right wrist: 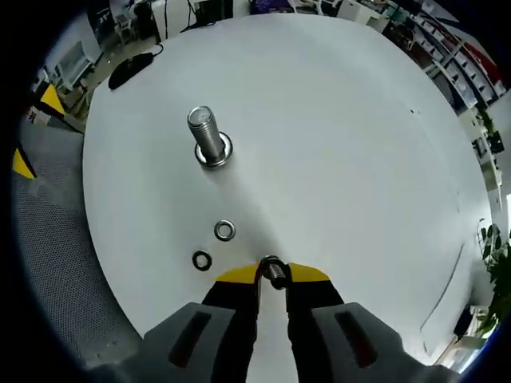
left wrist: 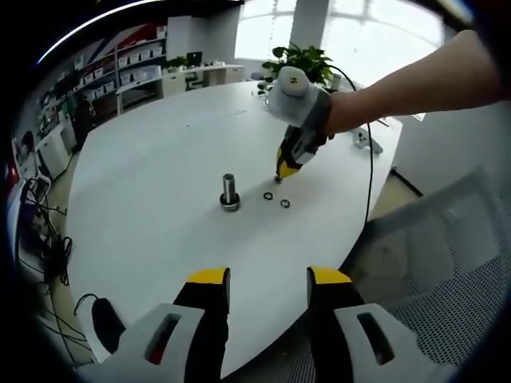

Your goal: Place the washer onto the threaded stud by aligning its center hole with the stud, sliding it down to the base, and recovering from edge contact or off-axis alignment until the washer reaches the visible bottom stop.

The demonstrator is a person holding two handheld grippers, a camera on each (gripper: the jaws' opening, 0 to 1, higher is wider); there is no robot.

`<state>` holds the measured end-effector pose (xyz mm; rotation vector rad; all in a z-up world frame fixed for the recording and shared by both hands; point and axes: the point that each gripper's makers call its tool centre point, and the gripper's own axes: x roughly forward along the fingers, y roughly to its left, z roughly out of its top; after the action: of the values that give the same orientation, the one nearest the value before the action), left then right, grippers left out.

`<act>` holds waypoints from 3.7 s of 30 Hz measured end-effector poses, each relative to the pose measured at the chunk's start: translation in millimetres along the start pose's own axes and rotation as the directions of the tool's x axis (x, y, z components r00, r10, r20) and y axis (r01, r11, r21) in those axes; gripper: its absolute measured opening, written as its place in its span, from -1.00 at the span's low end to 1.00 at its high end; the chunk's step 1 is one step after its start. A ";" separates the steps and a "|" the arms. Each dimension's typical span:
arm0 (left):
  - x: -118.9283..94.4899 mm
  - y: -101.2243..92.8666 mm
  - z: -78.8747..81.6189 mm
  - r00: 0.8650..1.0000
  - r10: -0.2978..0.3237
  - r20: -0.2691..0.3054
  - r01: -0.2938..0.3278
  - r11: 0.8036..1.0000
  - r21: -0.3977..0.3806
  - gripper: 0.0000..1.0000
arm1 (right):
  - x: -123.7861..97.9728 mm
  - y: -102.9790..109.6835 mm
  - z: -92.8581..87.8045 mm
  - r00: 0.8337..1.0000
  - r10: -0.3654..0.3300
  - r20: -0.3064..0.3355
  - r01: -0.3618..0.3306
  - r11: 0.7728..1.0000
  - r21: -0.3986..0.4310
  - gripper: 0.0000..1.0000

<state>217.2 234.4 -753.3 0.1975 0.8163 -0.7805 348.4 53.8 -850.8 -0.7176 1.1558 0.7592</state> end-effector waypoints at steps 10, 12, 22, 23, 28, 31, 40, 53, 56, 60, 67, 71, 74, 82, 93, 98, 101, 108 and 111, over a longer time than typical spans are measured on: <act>0.6 0.2 -1.2 1.000 -0.001 -0.004 0.001 1.000 -0.008 -0.26 | 7.3 -0.5 -3.4 1.000 0.008 -0.010 -0.008 1.000 0.018 -0.70; 0.6 0.0 -0.9 1.000 -0.001 -0.004 0.001 1.000 -0.007 -0.26 | 7.4 -0.9 -3.6 1.000 0.007 -0.010 -0.007 1.000 0.024 -0.68; -0.4 0.1 -0.6 1.000 0.002 -0.001 -0.002 1.000 -0.004 -0.26 | 3.0 -1.3 -9.3 1.000 -0.001 -0.012 0.002 0.999 0.034 -0.60; -0.5 0.2 -0.9 1.000 0.002 -0.002 -0.002 1.000 -0.003 -0.26 | 2.3 -1.3 -9.9 1.000 -0.001 -0.012 0.001 0.999 0.038 -0.59; -0.3 0.5 -1.0 1.000 0.005 -0.004 -0.005 1.000 0.002 -0.26 | -0.6 -1.0 -16.3 1.000 -0.006 -0.019 0.007 0.999 0.049 -0.57; -0.2 0.5 -0.7 1.000 0.006 -0.004 -0.006 1.000 0.004 -0.27 | -1.7 0.9 -21.5 1.000 -0.006 -0.026 0.007 0.999 0.053 -0.57; 0.5 0.4 -0.7 1.000 0.007 -0.006 -0.007 1.000 0.011 -0.27 | -2.4 18.8 -31.1 0.999 0.029 -0.033 -0.026 0.997 0.077 -0.51; 0.6 0.1 -0.9 1.000 0.008 -0.008 -0.007 1.000 0.018 -0.27 | 4.1 46.6 -17.8 0.997 0.070 -0.016 -0.069 0.996 0.054 -0.41; 0.0 -0.4 -1.6 1.000 0.007 -0.010 -0.007 1.000 0.018 -0.27 | 5.8 52.2 -14.6 0.997 0.077 -0.014 -0.076 0.996 0.036 -0.41; 0.0 -0.3 -0.5 1.000 0.006 -0.007 -0.006 1.000 0.019 -0.27 | 8.3 58.3 -7.6 0.997 0.082 -0.005 -0.082 0.996 0.023 -0.42; 0.2 -0.7 -2.2 1.000 0.004 -0.011 -0.004 1.000 0.020 -0.27 | 11.7 63.0 0.0 0.995 0.100 -0.006 -0.100 0.995 0.005 -0.54; 0.1 -1.0 -1.0 1.000 0.002 -0.008 -0.002 1.000 0.020 -0.27 | 11.9 60.8 -0.7 0.995 0.103 -0.012 -0.103 0.995 -0.004 -0.57; 0.0 -2.0 -1.0 1.000 0.000 -0.007 0.000 1.000 0.025 -0.27 | 10.9 61.1 -4.6 0.992 0.117 -0.046 -0.119 0.991 -0.059 -0.60; -0.6 -1.6 1.0 1.000 0.001 0.000 -0.001 1.000 0.023 -0.27 | 12.3 63.4 -4.5 0.990 0.106 -0.089 -0.115 0.988 -0.104 -0.60; 0.3 -3.1 0.2 1.000 -0.003 -0.005 0.003 1.000 0.030 -0.28 | 11.7 63.3 -4.3 0.986 0.094 -0.139 -0.108 0.989 -0.098 -0.62; 0.1 -2.1 0.2 1.000 0.001 -0.004 -0.001 1.000 0.029 -0.28 | 12.5 64.2 -2.7 0.988 0.076 -0.137 -0.091 0.990 -0.104 -0.66; -0.5 -2.2 0.3 1.000 0.001 -0.005 0.000 1.000 0.029 -0.28 | 12.9 63.4 -2.7 0.987 0.079 -0.139 -0.094 0.990 -0.103 -0.67; -0.3 -1.6 -0.5 1.000 0.005 -0.008 -0.005 0.999 0.035 -0.29 | 14.0 65.4 -2.6 0.981 0.040 -0.188 -0.070 0.986 -0.153 -0.69; -0.3 -1.5 -0.8 1.000 0.005 -0.007 -0.005 0.999 0.033 -0.29 | 14.6 65.0 -1.9 0.976 0.039 -0.213 -0.067 0.990 -0.127 -0.69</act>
<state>215.6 233.9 -753.4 0.2320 0.8101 -0.7896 297.0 90.5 -872.1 -0.8987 1.3289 0.8254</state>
